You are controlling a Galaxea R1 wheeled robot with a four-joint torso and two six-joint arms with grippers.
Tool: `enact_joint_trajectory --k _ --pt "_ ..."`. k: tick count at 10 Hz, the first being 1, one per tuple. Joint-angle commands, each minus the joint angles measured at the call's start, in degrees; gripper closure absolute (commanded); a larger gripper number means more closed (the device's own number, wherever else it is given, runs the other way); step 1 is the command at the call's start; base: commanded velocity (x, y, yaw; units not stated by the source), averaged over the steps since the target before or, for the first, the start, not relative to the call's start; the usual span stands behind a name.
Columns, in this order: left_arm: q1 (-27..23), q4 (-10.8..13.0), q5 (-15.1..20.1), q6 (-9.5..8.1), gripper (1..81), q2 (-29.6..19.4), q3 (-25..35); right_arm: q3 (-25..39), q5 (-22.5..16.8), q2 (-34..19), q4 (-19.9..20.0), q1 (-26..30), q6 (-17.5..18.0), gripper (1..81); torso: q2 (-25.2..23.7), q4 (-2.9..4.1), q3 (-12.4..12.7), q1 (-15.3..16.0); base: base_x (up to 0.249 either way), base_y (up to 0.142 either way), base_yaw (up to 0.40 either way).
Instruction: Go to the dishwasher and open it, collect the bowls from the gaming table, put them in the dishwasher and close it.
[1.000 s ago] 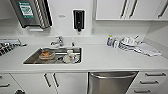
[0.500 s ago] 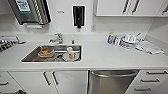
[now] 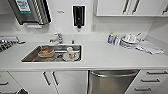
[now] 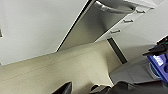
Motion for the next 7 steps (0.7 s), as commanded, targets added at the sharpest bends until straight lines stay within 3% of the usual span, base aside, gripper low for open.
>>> enact_joint_trajectory --k 1,2,4,7 --pt "-4.76 0.1 0.63 0.77 1.0 -0.95 1.05 -1.05 -4.39 0.02 0.46 8.4 8.45 1.0 0.0 0.0 0.0 0.0 0.0 0.0 0.0" --pt "-5.72 1.4 0.54 0.77 1.0 0.45 0.97 -3.22 -5.08 0.89 0.64 9.81 11.85 1.0 0.0 0.0 0.0 0.02 0.0 0.0 0.0" --pt "-8.19 1.59 0.54 0.77 1.0 2.22 1.32 -5.27 -8.34 2.13 0.64 13.41 15.22 1.0 0.0 0.0 0.0 0.02 0.0 0.0 0.0" --pt "-8.89 1.77 1.15 0.59 1.0 2.83 1.32 -9.29 -12.39 5.8 0.64 19.48 25.81 1.0 0.0 0.0 -0.02 0.07 0.0 0.0 0.0"
